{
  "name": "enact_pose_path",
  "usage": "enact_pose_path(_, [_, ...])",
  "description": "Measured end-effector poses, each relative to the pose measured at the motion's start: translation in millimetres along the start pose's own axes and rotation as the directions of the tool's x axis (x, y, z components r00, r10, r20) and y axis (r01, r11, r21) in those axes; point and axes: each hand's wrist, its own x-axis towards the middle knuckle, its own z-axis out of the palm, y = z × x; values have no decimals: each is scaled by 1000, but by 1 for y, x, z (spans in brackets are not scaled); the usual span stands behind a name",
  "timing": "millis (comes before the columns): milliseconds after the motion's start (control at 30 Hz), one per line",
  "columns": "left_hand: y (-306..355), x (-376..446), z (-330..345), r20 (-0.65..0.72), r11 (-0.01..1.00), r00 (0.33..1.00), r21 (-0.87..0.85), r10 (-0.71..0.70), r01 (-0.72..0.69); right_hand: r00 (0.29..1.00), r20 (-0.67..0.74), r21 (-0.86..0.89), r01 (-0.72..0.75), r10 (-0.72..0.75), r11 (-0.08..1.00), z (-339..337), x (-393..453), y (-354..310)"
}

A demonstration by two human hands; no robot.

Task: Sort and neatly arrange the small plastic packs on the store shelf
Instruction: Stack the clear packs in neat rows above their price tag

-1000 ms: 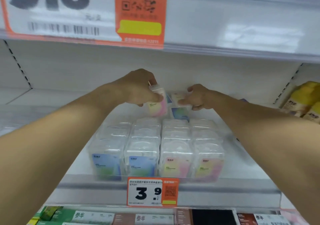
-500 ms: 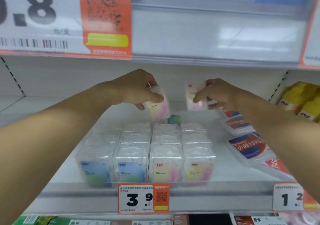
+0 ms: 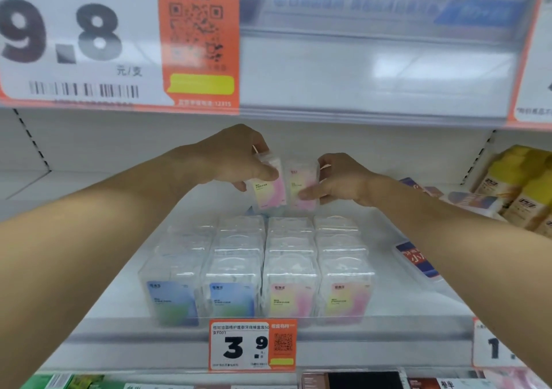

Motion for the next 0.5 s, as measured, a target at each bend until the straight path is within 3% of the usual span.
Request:
enact_pose_path(100, [0,3,10,87,1000,996,-2,-4,4,1000,14,105,-18,17,994,-6,-4,1])
enact_pose_path(500, [16,12,37,263,1000,965,-16,17,-14,985,152,131,-98,77,987,-36,-41,15])
